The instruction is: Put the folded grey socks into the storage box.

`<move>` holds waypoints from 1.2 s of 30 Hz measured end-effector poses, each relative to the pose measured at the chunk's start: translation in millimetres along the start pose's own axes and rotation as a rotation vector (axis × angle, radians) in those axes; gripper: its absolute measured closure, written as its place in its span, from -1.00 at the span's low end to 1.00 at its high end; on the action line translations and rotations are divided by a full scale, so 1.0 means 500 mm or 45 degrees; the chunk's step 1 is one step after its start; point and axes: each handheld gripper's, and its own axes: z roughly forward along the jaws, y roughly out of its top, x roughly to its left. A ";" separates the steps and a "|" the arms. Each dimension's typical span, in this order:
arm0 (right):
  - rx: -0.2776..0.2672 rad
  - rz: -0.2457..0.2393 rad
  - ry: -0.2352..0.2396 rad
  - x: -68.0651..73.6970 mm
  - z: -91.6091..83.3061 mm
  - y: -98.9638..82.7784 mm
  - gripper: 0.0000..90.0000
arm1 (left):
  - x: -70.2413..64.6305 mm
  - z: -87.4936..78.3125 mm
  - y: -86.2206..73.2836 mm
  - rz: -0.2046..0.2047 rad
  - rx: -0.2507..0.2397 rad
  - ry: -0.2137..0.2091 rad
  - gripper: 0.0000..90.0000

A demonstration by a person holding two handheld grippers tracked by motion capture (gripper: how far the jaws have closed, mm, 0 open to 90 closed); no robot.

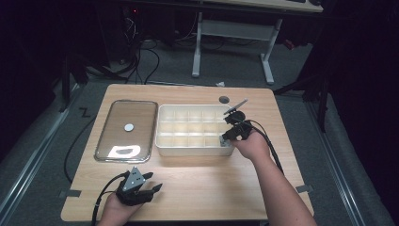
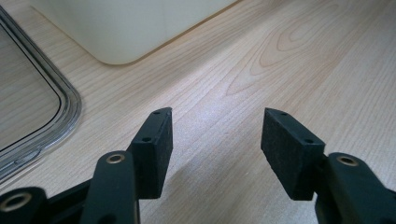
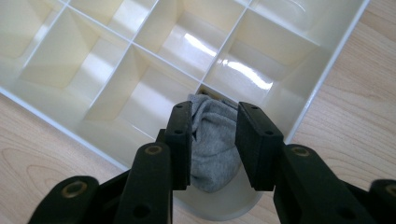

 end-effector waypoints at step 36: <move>-0.670 -0.059 0.035 0.114 -0.018 -0.224 -0.21 | -0.002 -0.023 0.003 0.001 -0.070 0.069 -0.06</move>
